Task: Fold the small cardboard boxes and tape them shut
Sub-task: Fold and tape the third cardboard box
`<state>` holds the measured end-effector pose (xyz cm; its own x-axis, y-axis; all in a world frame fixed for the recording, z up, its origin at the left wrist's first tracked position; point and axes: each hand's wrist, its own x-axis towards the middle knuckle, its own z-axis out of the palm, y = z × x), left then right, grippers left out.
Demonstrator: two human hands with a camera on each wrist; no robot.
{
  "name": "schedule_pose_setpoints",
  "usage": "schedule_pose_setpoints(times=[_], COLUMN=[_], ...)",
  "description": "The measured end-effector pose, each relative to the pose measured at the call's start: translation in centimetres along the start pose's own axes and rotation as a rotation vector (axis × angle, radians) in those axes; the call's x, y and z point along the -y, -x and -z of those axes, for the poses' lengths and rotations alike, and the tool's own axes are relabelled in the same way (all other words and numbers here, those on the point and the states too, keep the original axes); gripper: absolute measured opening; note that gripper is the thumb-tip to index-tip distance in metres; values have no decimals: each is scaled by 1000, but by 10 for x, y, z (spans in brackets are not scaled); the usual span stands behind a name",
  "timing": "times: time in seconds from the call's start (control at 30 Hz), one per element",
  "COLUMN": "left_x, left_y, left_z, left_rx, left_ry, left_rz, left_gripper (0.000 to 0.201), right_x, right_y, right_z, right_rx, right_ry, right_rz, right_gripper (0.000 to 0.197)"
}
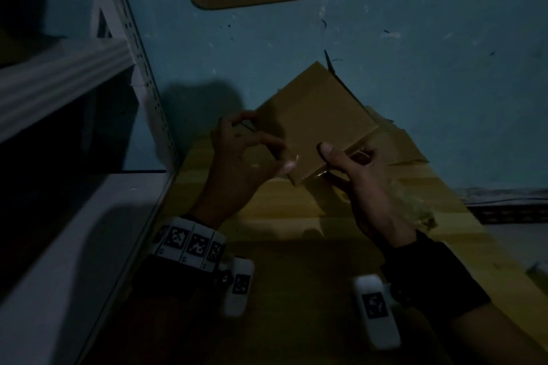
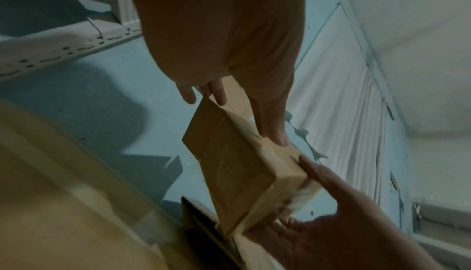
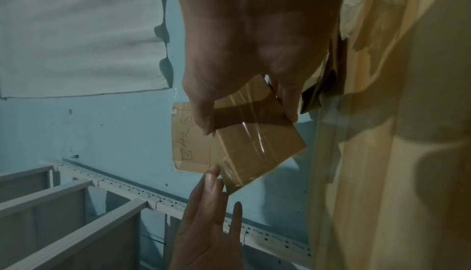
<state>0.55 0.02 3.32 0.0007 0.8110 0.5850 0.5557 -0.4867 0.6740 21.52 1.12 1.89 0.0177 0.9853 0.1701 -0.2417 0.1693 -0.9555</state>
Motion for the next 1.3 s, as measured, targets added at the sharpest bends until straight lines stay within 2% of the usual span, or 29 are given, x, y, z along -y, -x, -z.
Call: schedule_pose_setpoints(times=[0.07, 0.17, 0.23, 0.33, 0.57, 0.77, 0.93, 1.13, 1.3], left_x=[-1, 0, 0, 0, 2, -1, -2, -2, -2], left_y=[1, 2, 3, 3, 5, 9, 9, 8, 7], left_z=[-3, -5, -7, -11, -16, -18, -20, -19, -20], left_rx=[-8, -39, -43, -66, -65, -58, -47, -15, 41], left_ry=[4, -24, -28, -19, 72, 194, 194, 66, -132], left_rz=[11, 18, 32, 56, 18, 47, 74, 75, -1], left_gripper=[28, 26, 26, 27, 14, 15, 14, 19, 29], right_x=[-3, -9, -13, -17, -18, -15, -16, -14, -15], right_y=[-1, -4, -6, -10, -8, -6, -4, 3, 2], right_z=[0, 0, -1, -2, -6, -6, -8, -10, -10], right_rx=[6, -21, -27, -63, -155, -195, -170, -170, -159], right_ry=[33, 60, 72, 115, 148, 153, 181, 206, 209], right_rz=[17, 3, 20, 14, -16, 18, -4, -2, -3], right_gripper=[61, 84, 84, 99, 111, 109, 109, 95, 99])
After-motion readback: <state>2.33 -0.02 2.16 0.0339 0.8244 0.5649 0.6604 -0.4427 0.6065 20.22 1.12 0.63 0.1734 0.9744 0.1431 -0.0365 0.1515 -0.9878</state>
